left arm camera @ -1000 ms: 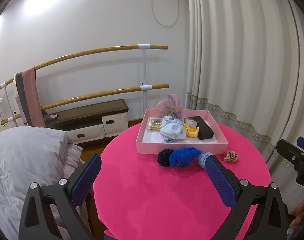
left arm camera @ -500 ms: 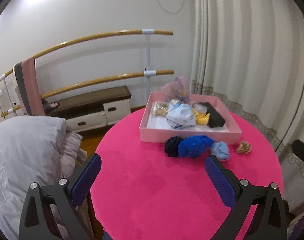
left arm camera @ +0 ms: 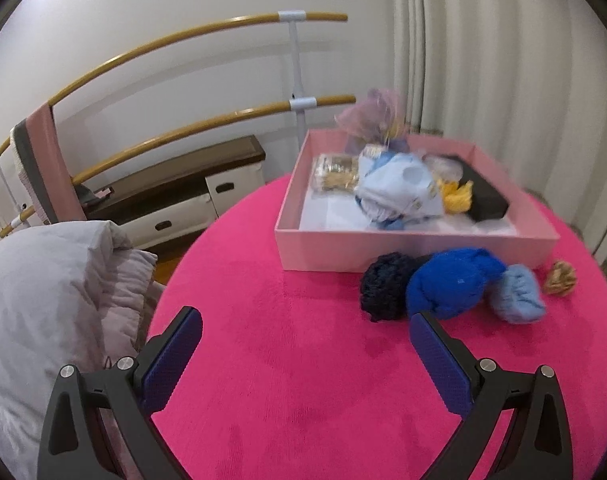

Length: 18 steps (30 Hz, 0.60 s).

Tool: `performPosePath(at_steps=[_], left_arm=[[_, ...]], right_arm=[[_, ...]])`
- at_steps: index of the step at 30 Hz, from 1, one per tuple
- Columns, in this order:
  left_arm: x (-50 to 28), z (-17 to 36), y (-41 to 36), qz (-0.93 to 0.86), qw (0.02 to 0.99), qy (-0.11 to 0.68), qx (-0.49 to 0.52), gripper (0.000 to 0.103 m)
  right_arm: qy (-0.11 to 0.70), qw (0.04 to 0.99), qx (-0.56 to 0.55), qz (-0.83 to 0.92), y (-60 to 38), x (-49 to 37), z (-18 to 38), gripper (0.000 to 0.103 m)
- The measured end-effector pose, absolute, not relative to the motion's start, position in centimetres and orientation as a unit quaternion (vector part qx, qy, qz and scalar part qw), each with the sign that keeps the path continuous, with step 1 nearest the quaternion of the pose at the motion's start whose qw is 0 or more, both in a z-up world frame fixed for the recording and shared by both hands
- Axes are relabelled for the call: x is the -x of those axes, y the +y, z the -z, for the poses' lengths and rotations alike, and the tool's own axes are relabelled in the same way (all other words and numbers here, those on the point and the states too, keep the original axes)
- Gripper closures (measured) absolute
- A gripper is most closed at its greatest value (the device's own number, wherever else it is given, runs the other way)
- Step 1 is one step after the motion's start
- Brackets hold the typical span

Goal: Organize soft objects
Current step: 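Withdraw both tools from the box back over the remaining items, then grasp the dark navy knit with the left gripper while the right grasps the tan scrunchie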

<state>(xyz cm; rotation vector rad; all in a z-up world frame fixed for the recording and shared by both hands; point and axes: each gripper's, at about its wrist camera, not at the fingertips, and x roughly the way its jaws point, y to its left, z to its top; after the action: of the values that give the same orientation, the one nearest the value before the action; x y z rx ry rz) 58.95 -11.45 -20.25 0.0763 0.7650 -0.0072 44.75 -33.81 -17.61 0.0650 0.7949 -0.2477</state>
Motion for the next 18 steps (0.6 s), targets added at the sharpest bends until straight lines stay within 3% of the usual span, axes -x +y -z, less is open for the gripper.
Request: performPosePath(at_steps=[7, 14, 16, 18], left_arm=[[-64.6, 23.8, -12.1, 0.039, 0.916, 0.399, -0.034, 0.0], [-68.3, 25.6, -12.6, 0.062, 0.907, 0.415, -0.026, 0.007], [-68.9, 25.7, -12.8, 0.068, 0.907, 0.415, -0.024, 0.013], [-69.7, 26.2, -13.1, 0.078, 0.903, 0.422, -0.021, 0.028]], right_arm=[[0.414, 0.901, -0.031, 0.124, -34.7, -48.1, 19.9, 0.0], [0.44, 0.888, -0.035, 0.129, -36.2, -50.8, 22.1, 0.0], [0.448, 0.884, -0.038, 0.13, -36.7, -51.5, 22.9, 0.0], [0.452, 0.882, -0.043, 0.128, -37.0, -52.0, 23.4, 0.0]])
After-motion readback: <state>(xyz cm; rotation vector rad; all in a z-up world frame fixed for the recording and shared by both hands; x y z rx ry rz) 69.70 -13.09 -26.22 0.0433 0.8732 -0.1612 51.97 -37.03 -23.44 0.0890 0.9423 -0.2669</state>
